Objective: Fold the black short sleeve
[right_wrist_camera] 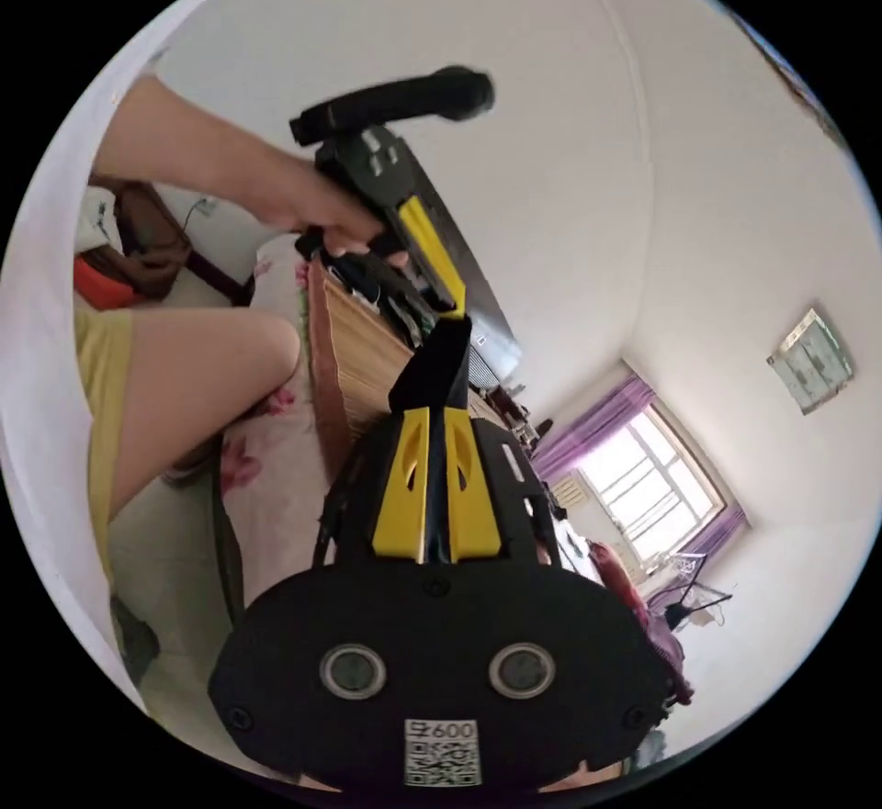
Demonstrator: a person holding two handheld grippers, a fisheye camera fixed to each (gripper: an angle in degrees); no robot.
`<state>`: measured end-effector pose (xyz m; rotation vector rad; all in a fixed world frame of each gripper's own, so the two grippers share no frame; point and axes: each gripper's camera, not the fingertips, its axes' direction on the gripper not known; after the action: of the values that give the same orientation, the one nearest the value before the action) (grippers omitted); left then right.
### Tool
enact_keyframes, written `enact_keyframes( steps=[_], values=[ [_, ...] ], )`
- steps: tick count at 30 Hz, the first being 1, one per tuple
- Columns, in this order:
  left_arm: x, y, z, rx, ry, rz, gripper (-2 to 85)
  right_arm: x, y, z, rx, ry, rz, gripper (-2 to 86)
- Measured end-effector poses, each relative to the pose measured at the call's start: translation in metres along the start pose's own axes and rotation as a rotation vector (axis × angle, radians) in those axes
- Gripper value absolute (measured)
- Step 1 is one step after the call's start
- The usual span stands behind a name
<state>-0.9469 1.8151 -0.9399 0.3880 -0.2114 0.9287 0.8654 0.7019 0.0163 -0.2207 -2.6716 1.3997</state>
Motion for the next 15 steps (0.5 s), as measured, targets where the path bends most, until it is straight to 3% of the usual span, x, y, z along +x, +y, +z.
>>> enact_keyframes(
  steps=[4,8,12,15],
  values=[
    [-0.004,0.008,-0.003,0.008,0.02,-0.059,1.4,0.064,-0.003,0.055,-0.05,-0.05,0.227,9.2],
    [-0.013,0.013,-0.011,0.049,0.065,-0.175,1.5,0.073,0.016,0.133,-0.116,-0.045,0.253,10.8],
    [-0.029,0.022,-0.03,0.106,0.072,-0.249,1.4,0.065,0.086,0.24,-0.317,0.034,0.175,11.2],
    [-0.042,0.037,-0.061,0.212,-0.055,-0.27,1.4,0.085,0.175,0.273,-0.349,0.075,0.183,9.9]
  ],
)
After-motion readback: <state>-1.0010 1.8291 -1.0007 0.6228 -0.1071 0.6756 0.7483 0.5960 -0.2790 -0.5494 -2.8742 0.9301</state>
